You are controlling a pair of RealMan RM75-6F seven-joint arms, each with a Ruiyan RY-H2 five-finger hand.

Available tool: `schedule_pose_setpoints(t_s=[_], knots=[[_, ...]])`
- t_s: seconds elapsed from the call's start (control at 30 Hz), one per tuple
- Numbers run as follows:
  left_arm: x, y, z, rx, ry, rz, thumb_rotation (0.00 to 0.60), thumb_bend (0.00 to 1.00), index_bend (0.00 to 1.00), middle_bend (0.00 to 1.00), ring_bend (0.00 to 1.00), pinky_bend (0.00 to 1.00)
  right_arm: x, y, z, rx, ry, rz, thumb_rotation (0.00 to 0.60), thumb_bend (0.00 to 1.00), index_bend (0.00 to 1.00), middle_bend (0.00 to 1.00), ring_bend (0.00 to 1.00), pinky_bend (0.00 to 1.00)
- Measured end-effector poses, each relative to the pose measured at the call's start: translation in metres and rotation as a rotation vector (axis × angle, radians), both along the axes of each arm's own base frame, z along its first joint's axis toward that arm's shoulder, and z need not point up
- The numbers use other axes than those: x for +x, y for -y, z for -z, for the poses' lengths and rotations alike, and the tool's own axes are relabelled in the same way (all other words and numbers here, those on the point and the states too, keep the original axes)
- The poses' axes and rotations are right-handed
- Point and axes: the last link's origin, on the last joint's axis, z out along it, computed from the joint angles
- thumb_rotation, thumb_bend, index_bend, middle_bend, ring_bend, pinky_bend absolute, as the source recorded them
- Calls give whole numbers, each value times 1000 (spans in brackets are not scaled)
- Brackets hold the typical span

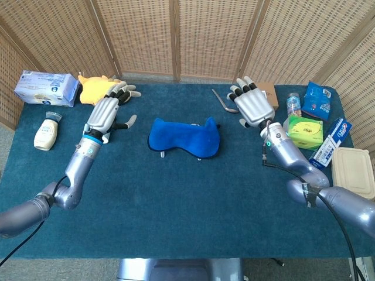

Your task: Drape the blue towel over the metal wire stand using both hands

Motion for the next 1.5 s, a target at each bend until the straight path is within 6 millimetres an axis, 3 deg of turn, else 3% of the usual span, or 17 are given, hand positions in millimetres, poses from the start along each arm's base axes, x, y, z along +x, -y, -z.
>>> schedule_pose_setpoints(t_s=[0.3, 0.5, 0.67, 0.9, 1.1, 1.3, 1.5], knots=[[-27, 30, -25, 7, -42, -26, 600, 394, 190, 116, 35, 1, -30, -17, -24, -37, 73, 53, 600, 213, 160, 132, 0, 57], [-51, 65, -48, 7, -45, -83, 600, 370, 183, 105, 35, 1, -46, -35, -40, -61, 146, 68, 600, 209, 137, 124, 0, 59], [-77, 101, -68, 23, -54, -154, 600, 349, 187, 105, 35, 2, -55, -52, -48, -88, 182, 58, 600, 216, 99, 123, 29, 119], [-109, 160, -91, 39, -77, -257, 600, 346, 215, 123, 38, 7, -77, -92, -58, -125, 234, 76, 600, 247, 80, 119, 95, 189], [-134, 218, -108, 89, -114, -325, 600, 345, 249, 153, 55, 16, -105, -140, -66, -149, 329, 170, 600, 271, 92, 138, 115, 214], [-156, 273, -110, 143, -156, -387, 600, 345, 273, 182, 76, 16, -133, -188, -69, -170, 373, 261, 600, 301, 107, 147, 122, 214], [-168, 319, -108, 195, -193, -420, 600, 346, 293, 203, 90, 16, -151, -218, -74, -215, 349, 305, 600, 310, 125, 154, 125, 214]])
